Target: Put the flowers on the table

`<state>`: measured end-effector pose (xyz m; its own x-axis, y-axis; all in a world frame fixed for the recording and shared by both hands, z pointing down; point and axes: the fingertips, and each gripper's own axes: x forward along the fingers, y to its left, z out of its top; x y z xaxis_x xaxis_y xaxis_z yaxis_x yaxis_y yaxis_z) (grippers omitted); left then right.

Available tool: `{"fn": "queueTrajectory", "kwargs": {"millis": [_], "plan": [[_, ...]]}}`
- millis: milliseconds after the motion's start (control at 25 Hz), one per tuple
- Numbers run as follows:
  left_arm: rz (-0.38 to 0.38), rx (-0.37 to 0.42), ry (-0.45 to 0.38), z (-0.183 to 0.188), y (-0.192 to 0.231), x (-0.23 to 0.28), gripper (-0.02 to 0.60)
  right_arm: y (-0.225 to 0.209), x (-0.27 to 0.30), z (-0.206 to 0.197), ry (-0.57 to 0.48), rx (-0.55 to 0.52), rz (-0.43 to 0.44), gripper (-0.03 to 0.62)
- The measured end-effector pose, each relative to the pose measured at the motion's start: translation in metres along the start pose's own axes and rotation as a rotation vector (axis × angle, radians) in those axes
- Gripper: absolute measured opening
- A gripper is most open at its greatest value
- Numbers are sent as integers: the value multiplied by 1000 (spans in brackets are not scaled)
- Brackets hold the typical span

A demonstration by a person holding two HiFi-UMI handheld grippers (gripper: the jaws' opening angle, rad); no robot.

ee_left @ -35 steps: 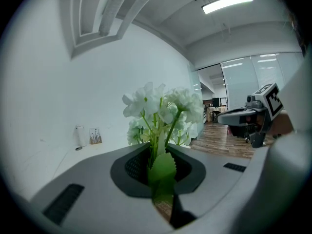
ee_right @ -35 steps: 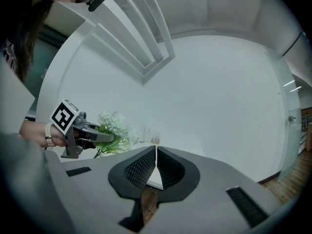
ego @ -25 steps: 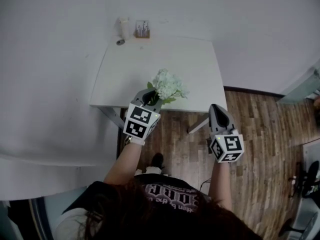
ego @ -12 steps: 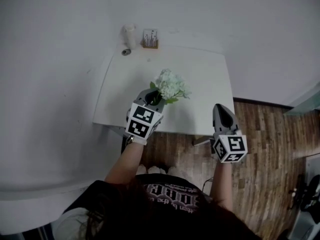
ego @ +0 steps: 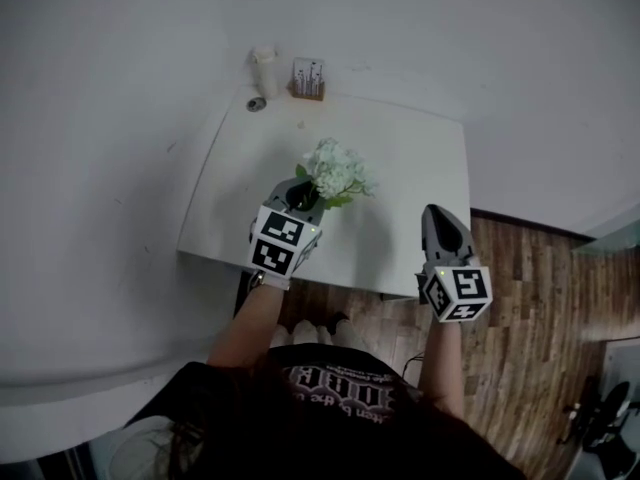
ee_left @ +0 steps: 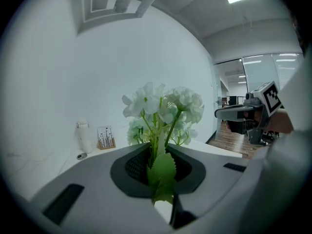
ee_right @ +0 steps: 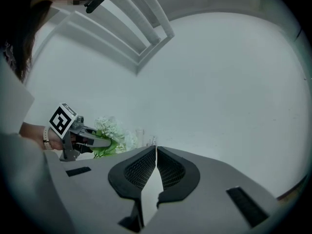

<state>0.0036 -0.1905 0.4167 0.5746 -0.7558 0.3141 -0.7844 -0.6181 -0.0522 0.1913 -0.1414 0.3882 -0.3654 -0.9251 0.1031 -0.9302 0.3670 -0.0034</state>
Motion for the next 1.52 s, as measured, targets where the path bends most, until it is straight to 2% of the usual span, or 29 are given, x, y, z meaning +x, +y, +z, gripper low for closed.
{"fn": "queueTrajectory", "kwargs": {"millis": [280, 440, 720, 1240, 1520], "plan": [[53, -28, 20, 4, 7, 31, 41, -20, 37, 9, -21, 3, 90, 32], [77, -60, -16, 14, 12, 37, 41, -23, 54, 3, -13, 4, 138, 32], [151, -30, 4, 17, 38, 52, 41, -30, 81, 17, -23, -11, 174, 32], [147, -11, 61, 11, 123, 116, 41, -58, 157, 8, 18, -8, 117, 32], [147, -30, 74, 4, 176, 154, 41, -73, 189, -3, 33, 56, 84, 31]]}}
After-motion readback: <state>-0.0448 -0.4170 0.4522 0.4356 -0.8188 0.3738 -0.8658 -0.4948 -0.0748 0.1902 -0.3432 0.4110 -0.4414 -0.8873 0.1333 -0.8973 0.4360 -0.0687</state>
